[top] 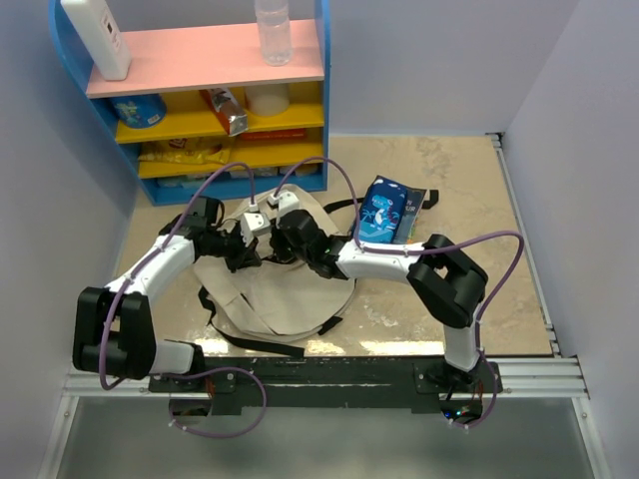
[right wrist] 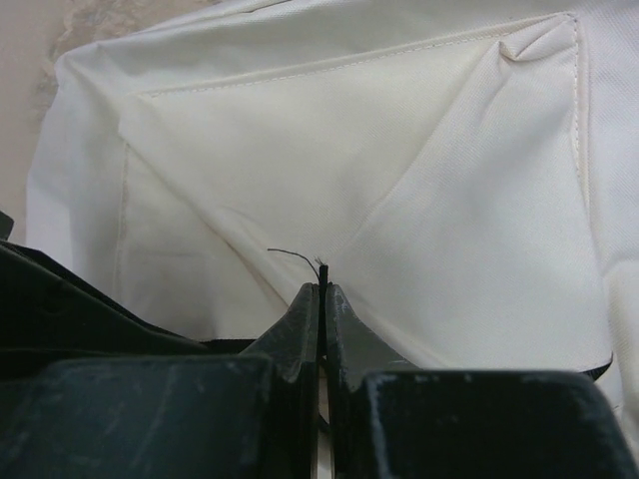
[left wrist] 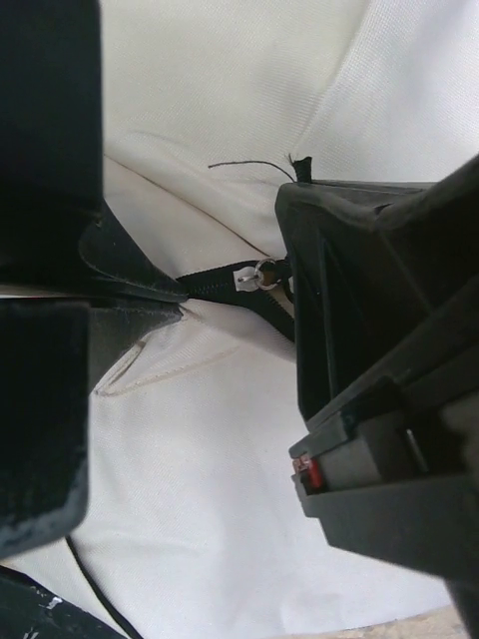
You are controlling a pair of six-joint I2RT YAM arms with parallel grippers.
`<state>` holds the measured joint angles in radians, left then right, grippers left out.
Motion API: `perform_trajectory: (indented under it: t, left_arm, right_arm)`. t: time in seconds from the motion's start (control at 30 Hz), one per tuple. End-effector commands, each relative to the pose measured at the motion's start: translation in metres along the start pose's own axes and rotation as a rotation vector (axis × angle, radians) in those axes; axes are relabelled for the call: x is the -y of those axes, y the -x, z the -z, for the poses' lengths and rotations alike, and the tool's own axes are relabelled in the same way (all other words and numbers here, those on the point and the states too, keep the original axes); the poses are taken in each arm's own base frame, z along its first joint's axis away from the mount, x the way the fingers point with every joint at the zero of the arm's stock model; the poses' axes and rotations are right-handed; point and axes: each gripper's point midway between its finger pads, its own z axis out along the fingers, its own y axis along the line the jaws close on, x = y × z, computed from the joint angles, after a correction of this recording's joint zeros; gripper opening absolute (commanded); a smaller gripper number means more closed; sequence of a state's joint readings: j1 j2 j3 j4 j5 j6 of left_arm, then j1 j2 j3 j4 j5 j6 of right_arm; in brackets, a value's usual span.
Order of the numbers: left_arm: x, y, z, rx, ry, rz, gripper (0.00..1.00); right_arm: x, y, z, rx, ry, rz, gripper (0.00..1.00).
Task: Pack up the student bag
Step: Zip the student bag at the center of the board.
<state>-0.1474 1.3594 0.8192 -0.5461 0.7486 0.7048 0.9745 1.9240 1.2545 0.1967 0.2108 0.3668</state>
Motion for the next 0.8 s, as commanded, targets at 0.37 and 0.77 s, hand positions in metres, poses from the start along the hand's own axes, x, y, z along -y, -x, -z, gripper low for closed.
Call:
perform_trajectory:
  t: [0.37,0.77]
  left_arm:
    - [0.008,0.017,0.026,-0.012,0.028,-0.095,0.0]
    - [0.007,0.006,0.038,-0.062,0.036,-0.117,0.0]
  right_arm:
    - [0.091,0.049,-0.01,0.083,-0.27,0.035,0.0]
    - [0.165,0.06,0.014,0.102,-0.586,0.036,0.0]
